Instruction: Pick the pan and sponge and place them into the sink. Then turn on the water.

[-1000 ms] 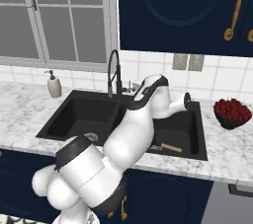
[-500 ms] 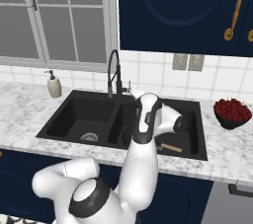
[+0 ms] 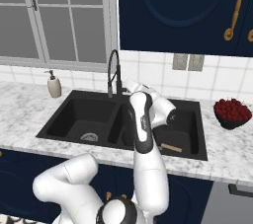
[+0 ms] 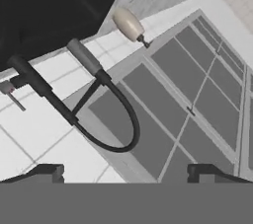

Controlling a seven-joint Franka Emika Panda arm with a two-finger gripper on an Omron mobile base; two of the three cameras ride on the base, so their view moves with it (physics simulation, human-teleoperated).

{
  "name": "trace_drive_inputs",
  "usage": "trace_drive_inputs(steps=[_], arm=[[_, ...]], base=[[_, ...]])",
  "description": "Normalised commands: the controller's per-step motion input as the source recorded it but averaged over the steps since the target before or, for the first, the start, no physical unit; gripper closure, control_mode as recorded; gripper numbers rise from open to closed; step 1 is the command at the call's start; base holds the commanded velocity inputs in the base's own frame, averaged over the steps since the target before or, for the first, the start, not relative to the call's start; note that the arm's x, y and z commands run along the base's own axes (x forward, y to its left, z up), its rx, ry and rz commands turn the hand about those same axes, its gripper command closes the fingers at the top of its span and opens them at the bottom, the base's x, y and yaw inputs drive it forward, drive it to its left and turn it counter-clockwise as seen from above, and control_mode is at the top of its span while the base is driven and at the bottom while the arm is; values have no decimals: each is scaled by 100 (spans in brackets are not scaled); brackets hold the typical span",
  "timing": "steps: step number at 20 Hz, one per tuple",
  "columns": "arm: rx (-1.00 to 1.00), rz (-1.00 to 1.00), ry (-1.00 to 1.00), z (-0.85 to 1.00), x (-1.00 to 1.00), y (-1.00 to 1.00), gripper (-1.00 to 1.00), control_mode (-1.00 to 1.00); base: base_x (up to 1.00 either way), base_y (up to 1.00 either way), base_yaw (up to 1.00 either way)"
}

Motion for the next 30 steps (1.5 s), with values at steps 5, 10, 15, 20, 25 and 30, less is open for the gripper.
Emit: trace_drive_inputs(steps=[5,10,15,20,25,30], arm=[[-45,0,-33,-57,4,-3,-100,-100],[-44,0,-32,-96,31,0,-100,-100],[-29,-2,-37,-99,56,-1,-100,-100],[-10,-2,-47,-75,78,-25,-100,-100],[-7,4,-34,-4,55,-56,-100,-100],[-6,6,-14,0,9,-75,-100,-100]], base=[[0,0,0],[0,0,0],[0,0,0],[0,0,0],[0,0,0],[0,0,0]])
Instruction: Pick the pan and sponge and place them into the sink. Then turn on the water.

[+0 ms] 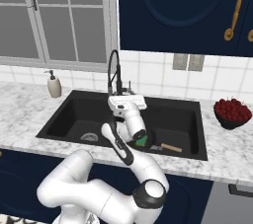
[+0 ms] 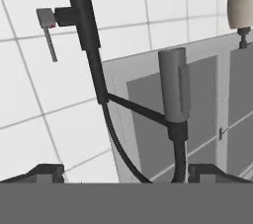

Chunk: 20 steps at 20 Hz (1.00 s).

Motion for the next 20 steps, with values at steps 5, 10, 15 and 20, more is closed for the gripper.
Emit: trace_drive_inputs(steps=[5,10,15,20], arm=[[0,0,-9,1,0,-69,-100,-100],[0,0,-4,0,13,-37,-100,-100],[0,2,0,0,30,-1,-100,-100],[0,0,0,0,18,0,-100,-100]], base=[[0,0,0],[0,0,0],[0,0,0],[0,0,0]])
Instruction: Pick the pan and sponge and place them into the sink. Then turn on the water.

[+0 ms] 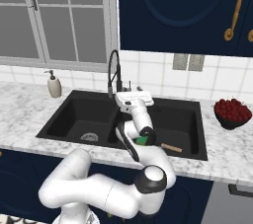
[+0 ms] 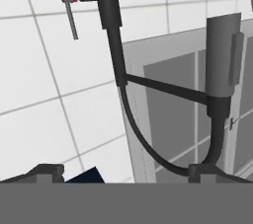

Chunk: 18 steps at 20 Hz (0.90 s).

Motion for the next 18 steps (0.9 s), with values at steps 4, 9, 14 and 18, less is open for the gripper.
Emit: trace_drive_inputs(steps=[4,9,14,18], arm=[[0,2,0,0,28,0,-100,-100],[0,5,5,0,21,0,-100,-100],[0,4,16,-1,10,0,-100,-100],[-3,0,5,-15,0,2,-100,-100]], base=[[0,0,0],[0,0,0],[0,0,0],[0,0,0]])
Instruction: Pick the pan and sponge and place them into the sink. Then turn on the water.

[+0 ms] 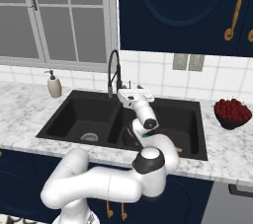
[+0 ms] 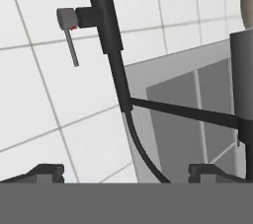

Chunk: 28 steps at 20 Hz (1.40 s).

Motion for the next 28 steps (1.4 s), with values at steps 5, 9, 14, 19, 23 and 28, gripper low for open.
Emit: trace_drive_inputs(steps=[5,9,14,19,23,28], arm=[[-13,1,0,0,1,1,-100,-100],[-21,0,0,-6,2,1,-100,-100],[-19,0,0,-14,0,2,-100,-100],[-16,0,0,-7,19,3,-100,-100],[-9,0,0,-6,16,16,-100,-100],[-8,0,1,-28,29,6,-100,-100]], base=[[0,0,0],[0,0,0],[0,0,0],[0,0,0],[0,0,0],[0,0,0]])
